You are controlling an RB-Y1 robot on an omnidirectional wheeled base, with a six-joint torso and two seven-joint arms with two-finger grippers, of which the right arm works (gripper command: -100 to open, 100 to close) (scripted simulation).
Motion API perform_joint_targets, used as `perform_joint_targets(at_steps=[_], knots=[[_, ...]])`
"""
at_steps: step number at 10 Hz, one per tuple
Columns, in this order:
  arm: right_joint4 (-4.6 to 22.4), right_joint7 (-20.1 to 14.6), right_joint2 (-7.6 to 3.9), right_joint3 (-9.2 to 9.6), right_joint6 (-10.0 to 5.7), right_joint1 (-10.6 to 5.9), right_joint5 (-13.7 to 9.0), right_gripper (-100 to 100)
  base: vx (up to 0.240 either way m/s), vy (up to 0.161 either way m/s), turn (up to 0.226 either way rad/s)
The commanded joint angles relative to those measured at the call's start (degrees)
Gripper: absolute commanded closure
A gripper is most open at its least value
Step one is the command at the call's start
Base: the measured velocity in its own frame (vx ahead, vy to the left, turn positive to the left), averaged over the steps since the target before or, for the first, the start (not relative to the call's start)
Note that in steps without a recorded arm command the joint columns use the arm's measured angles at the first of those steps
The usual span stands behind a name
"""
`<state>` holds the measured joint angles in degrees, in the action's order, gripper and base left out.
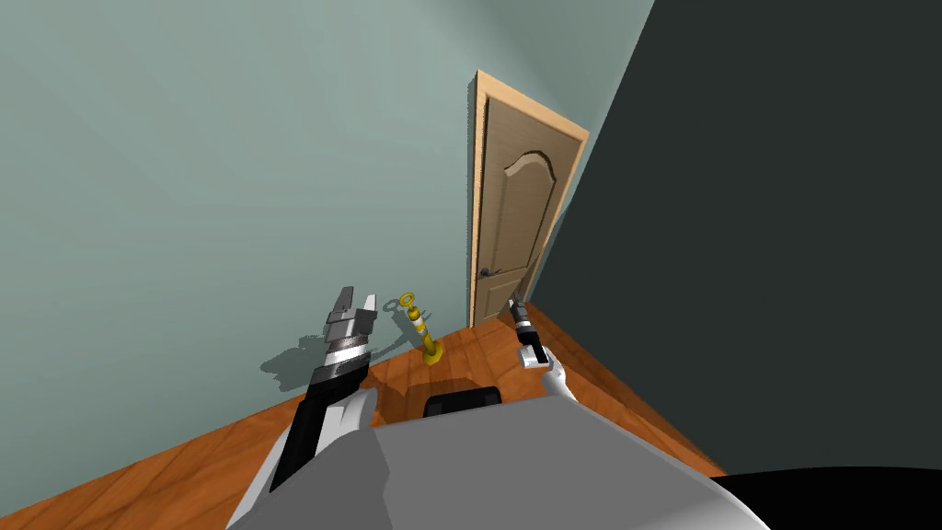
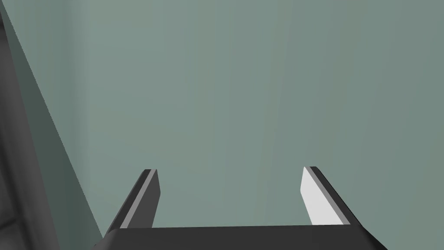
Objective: Pull the door open
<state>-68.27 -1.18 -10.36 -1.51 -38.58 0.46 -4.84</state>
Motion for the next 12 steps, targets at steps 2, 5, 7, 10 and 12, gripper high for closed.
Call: perform_joint_targets(at_steps=[2,5,7,10,12], knots=[[3.57,-0.21,-0.30,0.14,0.04,-1.76,-0.03,-100,0.063,-0.076,0.126],[7.78,-0.56,-0.76,0.24,-0.20,-3.76,-0.10,-100,0.060,-0.085,0.141],[10.58,-0.79,-1.06,0.31,-0.35,-5.10,-0.15,-100,0.051,-0.085,0.129],[14.49,-1.12,-1.48,0.41,-0.57,-6.96,-0.21,-100,0.054,-0.084,0.128],[17.03,-1.34,-1.74,0.48,-0.71,-8.17,-0.25,-100,0.049,-0.094,0.128]])
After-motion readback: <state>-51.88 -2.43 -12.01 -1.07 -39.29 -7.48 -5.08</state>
